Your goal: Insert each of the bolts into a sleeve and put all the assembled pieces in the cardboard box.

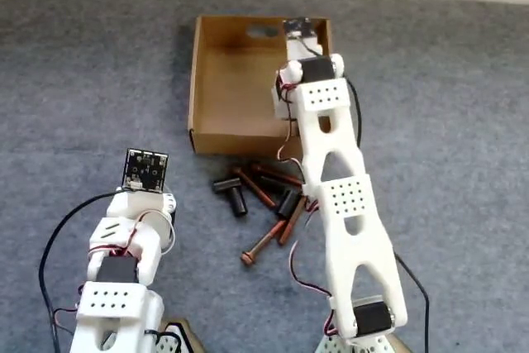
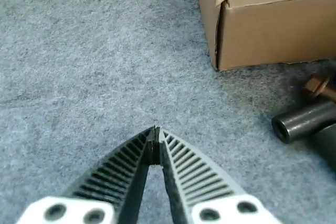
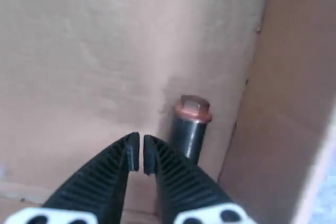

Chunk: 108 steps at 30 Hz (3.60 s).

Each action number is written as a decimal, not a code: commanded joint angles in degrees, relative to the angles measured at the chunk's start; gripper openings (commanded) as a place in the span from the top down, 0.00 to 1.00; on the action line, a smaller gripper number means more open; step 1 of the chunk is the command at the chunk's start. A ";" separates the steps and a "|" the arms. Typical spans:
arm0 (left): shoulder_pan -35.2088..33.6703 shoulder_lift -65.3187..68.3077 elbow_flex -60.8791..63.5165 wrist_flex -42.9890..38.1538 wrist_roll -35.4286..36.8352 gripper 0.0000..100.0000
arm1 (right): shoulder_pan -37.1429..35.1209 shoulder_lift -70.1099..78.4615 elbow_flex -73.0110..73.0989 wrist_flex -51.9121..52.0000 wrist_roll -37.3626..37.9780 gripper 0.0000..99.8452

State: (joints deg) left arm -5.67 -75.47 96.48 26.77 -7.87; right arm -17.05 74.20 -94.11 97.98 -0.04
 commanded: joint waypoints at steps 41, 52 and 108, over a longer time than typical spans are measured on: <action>0.92 -0.66 1.19 -1.14 -0.35 0.99 | 9.36 -14.20 9.10 -2.24 0.44 0.87; 0.92 -0.66 1.19 -1.14 -0.35 0.99 | 8.13 -11.03 7.69 2.77 -2.73 0.99; -9.36 -0.75 -0.57 -1.49 0.09 0.99 | -22.29 -103.52 139.65 -41.98 -2.46 0.86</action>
State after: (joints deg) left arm -12.53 -75.47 96.48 26.42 -7.87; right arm -36.22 -29.98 45.32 59.65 -3.03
